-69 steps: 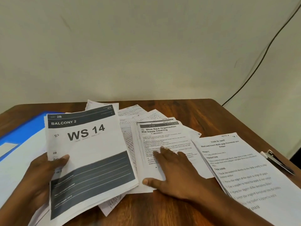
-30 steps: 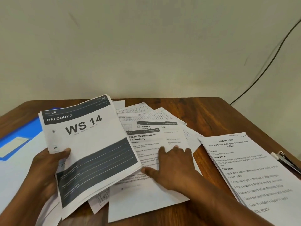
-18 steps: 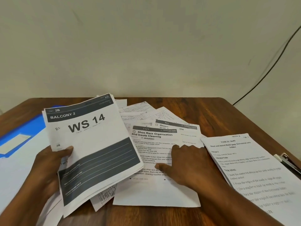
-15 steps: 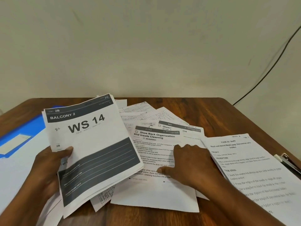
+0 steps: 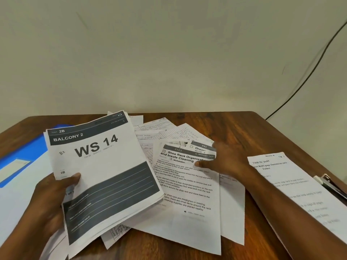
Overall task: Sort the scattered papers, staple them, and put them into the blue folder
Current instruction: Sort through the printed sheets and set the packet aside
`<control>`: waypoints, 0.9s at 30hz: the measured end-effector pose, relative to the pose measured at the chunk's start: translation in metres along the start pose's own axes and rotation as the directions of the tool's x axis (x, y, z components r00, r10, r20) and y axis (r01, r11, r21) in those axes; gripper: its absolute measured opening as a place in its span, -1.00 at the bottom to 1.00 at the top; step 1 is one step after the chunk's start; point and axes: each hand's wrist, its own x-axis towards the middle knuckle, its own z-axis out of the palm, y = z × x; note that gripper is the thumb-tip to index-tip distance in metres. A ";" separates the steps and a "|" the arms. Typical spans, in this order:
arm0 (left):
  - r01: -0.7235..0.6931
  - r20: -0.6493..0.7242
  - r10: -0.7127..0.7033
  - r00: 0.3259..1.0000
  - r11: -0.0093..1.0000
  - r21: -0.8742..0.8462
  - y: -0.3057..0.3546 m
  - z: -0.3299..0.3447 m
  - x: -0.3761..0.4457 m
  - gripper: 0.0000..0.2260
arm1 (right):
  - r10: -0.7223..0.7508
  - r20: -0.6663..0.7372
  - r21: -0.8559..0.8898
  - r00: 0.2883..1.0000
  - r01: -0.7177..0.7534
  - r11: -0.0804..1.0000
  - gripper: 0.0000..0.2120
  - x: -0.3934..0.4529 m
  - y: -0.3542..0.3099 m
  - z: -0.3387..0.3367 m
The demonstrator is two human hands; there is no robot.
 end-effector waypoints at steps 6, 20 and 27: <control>0.008 0.018 -0.008 1.000 1.000 0.011 -0.002 0.002 -0.001 -0.48 | 0.067 0.107 0.189 0.992 -0.086 0.978 -0.43 0.013 0.005 -0.009; -0.042 0.081 0.032 0.996 0.992 0.123 0.007 0.034 -0.015 -0.76 | 0.013 0.064 0.810 0.998 -0.059 0.583 -0.75 0.051 0.013 -0.003; -0.118 0.149 0.089 0.985 0.973 0.201 0.019 0.058 0.001 -0.75 | 0.038 -0.098 0.947 0.994 0.081 0.312 -0.76 0.053 -0.003 0.005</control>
